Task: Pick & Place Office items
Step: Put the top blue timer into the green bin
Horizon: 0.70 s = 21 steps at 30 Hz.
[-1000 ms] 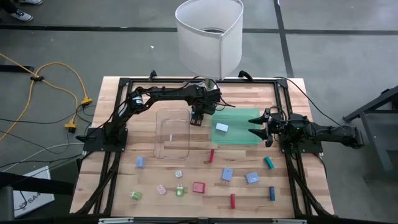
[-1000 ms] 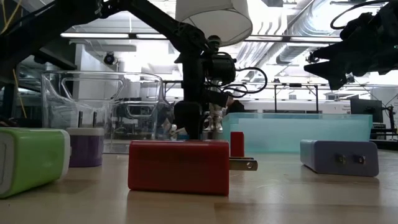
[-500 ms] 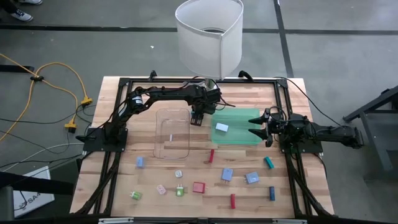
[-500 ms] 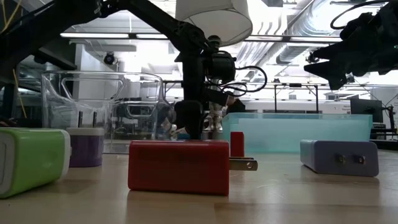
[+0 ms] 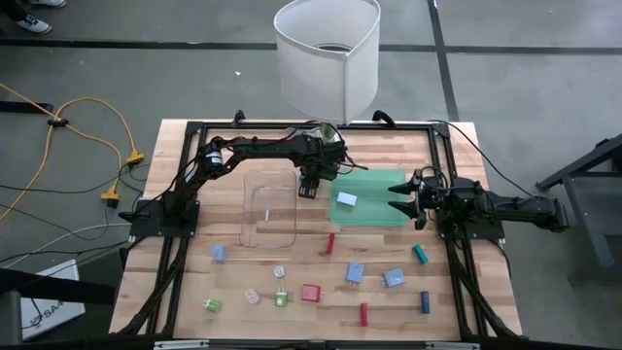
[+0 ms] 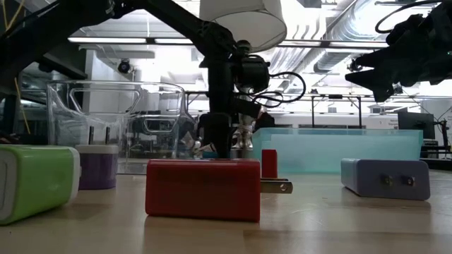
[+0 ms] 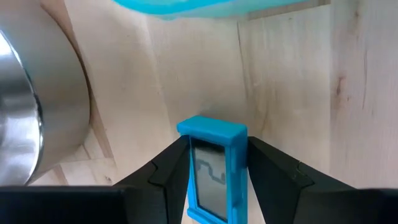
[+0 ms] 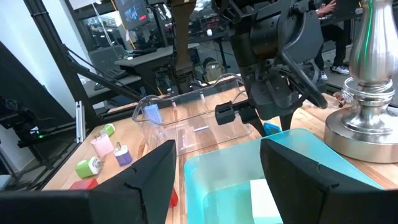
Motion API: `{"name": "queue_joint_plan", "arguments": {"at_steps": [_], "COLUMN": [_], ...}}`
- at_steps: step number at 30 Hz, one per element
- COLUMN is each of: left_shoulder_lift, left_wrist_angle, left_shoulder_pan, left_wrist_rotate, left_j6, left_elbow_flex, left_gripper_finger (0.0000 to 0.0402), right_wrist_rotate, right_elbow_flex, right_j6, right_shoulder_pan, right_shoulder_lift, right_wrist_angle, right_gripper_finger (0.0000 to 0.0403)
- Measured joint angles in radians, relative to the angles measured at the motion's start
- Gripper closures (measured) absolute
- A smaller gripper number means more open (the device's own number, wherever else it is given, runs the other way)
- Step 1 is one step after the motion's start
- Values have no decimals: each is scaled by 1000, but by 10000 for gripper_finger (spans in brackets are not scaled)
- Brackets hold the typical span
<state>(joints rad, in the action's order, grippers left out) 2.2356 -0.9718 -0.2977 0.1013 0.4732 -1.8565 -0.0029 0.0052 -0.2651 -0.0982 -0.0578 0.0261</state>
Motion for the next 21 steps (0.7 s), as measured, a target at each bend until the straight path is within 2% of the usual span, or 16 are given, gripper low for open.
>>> {"name": "queue_joint_plan", "arguments": {"at_steps": [14, 17, 21], "left_shoulder_lift": [0, 0, -6], "left_wrist_angle": [-3, -4, -6], "left_shoulder_pan": [2, 6, 6], "left_wrist_rotate": [9, 9, 11], "left_j6": [-21, -21, -18], "left_elbow_flex": [0, 0, 0], "left_gripper_finger": [255, 267, 304], "right_wrist_rotate": [0, 0, 0], "right_elbow_flex": [0, 0, 0], "right_j6": [0, 0, 0], "right_shoulder_pan": [0, 0, 0], "right_shoulder_lift": [0, 0, 0], "right_wrist_angle": [0, 0, 0], "right_gripper_finger": [182, 182, 182]}}
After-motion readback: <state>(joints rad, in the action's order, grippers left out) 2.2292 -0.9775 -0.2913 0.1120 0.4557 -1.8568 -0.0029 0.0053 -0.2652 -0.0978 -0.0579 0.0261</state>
